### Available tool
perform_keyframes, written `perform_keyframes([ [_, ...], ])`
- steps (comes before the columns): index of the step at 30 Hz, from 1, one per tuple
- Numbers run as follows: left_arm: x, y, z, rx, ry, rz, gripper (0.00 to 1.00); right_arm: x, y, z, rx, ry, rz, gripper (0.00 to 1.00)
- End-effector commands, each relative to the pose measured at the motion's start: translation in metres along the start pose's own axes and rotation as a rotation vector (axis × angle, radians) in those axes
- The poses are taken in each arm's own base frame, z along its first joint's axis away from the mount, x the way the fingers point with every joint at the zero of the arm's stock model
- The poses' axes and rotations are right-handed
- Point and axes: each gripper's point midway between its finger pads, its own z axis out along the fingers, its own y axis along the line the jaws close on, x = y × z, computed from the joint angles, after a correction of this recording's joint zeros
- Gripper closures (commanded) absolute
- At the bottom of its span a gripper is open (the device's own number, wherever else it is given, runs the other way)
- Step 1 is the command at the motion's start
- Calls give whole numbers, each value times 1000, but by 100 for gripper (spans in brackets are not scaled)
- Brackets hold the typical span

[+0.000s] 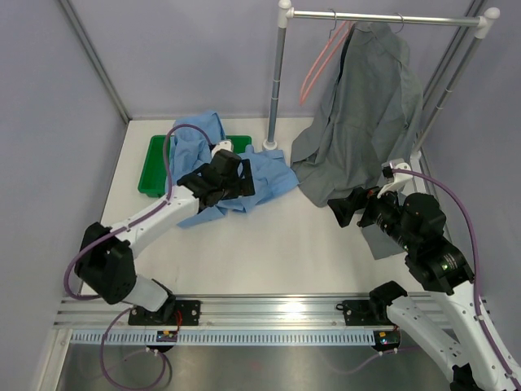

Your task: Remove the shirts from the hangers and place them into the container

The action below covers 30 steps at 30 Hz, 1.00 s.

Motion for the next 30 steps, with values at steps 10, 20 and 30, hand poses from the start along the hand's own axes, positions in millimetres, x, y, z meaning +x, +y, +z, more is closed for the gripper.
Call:
perform_keyframes([
  [10,9,10,52,-135,-23,-55,5,-7,7,-1,-36,-33,1,1],
  [20,12,23,72,-230,-39,-39,38,-6,8,-1,-42,-30,1,1],
  [30,-36,33,34,-292,-150,39,100,-7,8,-2,-42,-35,1,1],
])
